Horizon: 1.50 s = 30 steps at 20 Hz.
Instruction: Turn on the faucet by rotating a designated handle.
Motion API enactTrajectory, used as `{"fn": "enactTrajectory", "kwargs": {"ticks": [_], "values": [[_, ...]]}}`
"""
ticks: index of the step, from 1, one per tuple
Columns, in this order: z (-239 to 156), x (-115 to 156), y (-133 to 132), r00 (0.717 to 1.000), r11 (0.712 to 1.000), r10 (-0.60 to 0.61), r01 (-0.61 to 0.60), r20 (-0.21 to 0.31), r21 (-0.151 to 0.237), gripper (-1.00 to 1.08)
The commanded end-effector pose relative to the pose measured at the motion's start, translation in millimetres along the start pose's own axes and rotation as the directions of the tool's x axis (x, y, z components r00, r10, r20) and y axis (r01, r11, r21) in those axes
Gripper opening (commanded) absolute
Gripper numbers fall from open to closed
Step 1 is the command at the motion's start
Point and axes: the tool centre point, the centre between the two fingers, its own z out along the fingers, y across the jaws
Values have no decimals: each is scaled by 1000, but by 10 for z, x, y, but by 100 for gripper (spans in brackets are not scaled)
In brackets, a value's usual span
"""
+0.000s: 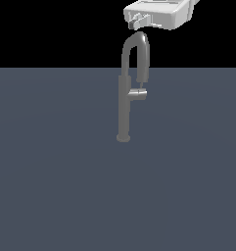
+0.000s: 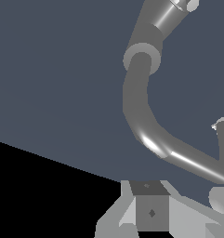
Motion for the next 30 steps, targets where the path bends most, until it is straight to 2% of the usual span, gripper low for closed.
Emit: {"fn": "enactTrajectory", "kwargs": {"ticks": [1, 9, 17, 24, 30], "values": [[-21, 172, -14, 998, 998, 38, -40, 49, 40, -100], [-34, 702, -17, 969, 973, 143, -175, 201, 149, -100], [32, 1192, 29, 912, 923, 220, -309, 346, 228, -100], [143, 1545, 92, 853, 871, 262, -410, 451, 271, -100], [180, 1624, 109, 838, 857, 269, -434, 474, 280, -100]]}}
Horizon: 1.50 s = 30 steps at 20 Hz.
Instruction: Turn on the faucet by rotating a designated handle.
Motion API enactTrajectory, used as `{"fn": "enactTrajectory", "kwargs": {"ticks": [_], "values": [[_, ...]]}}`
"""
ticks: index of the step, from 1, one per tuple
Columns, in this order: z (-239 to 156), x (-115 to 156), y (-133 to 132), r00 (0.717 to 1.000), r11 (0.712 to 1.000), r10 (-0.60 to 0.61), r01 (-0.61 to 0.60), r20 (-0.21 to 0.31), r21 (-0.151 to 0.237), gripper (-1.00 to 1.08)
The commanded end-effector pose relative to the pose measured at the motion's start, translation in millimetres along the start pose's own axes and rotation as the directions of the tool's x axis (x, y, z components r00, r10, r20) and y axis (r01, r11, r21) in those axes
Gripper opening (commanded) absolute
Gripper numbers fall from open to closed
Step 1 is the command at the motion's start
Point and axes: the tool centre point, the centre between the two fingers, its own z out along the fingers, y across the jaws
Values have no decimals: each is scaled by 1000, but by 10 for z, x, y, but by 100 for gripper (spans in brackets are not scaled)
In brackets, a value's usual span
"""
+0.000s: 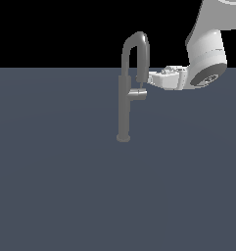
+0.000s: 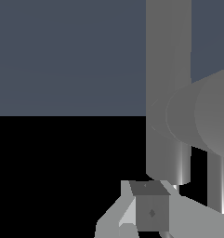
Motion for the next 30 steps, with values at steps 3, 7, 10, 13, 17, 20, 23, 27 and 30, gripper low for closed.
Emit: {"fn": "enactTrajectory", "kwargs": {"ticks": [3, 7, 10, 13, 17, 20, 23, 27, 30], "values": [[6, -22, -1, 1000, 1000, -5, 5, -3, -3, -100], [7, -23, -2, 1000, 1000, -5, 5, -3, -3, -100], [8, -43, 46, 1000, 1000, -5, 5, -3, -3, -100], [7, -65, 96, 1000, 1000, -5, 5, -3, -3, -100], [7, -95, 167, 1000, 1000, -5, 5, -3, -3, -100], [7, -119, 224, 1000, 1000, -5, 5, -3, -3, -100], [6, -136, 264, 1000, 1000, -5, 5, -3, -3, -100], [5, -112, 299, 1000, 1000, -4, 4, -4, 0, -100], [5, -114, 366, 1000, 1000, -4, 4, -4, 0, -100]]}}
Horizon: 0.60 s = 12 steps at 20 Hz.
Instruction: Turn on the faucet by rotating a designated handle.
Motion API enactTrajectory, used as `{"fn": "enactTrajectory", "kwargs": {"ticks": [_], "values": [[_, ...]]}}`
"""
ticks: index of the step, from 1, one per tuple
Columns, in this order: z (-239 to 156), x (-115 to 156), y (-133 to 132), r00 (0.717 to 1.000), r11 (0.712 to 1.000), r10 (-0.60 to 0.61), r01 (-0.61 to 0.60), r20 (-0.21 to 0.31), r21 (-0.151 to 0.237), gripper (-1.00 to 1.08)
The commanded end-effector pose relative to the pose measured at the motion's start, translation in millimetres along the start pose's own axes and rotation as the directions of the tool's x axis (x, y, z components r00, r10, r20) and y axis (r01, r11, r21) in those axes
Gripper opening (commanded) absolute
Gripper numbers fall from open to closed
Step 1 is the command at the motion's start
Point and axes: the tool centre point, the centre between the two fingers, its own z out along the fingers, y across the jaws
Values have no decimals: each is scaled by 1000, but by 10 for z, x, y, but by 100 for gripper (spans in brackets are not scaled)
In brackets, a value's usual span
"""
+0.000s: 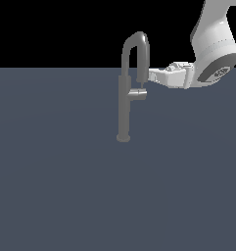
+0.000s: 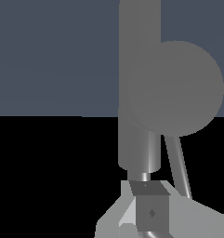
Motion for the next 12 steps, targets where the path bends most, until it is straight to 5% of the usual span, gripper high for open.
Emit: {"fn": "enactTrajectory", "kwargs": {"ticks": [1, 12], "values": [[-2, -3, 80, 1000, 1000, 3, -3, 3, -5, -100], [-1, -13, 249, 1000, 1000, -4, 4, 0, -3, -100]]}}
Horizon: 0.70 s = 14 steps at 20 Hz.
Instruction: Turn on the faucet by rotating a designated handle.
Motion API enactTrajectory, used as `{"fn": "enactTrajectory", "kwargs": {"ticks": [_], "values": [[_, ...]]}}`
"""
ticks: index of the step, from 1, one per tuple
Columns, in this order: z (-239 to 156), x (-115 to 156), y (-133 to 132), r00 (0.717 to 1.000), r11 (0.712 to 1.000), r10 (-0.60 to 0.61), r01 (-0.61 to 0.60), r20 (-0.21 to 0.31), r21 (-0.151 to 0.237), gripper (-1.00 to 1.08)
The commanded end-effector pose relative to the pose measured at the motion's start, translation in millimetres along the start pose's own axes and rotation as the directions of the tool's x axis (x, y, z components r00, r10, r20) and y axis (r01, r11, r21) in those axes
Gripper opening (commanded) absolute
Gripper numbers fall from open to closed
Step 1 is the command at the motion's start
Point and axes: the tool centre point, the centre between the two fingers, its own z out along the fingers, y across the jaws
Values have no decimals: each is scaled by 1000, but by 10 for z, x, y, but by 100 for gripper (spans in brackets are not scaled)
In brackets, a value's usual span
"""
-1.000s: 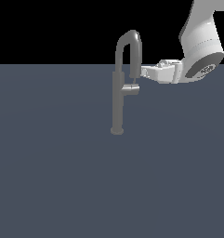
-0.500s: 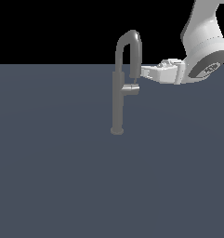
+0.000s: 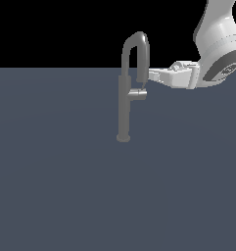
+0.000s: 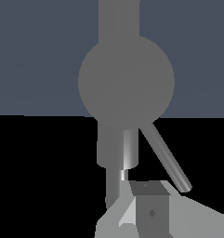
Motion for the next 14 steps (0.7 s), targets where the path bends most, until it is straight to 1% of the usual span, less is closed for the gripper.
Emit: {"fn": "enactTrajectory", "kwargs": {"ticks": [1, 10, 11, 12, 14], "values": [[-2, 30, 51, 1000, 1000, 2, -2, 1, -1, -100], [-4, 175, 316, 1000, 1000, 8, -8, 4, -5, -100], [-4, 175, 316, 1000, 1000, 8, -8, 4, -5, -100], [1, 97, 256, 1000, 1000, -6, 6, 0, -4, -100], [0, 191, 315, 1000, 1000, -2, 2, 1, -4, -100]]}}
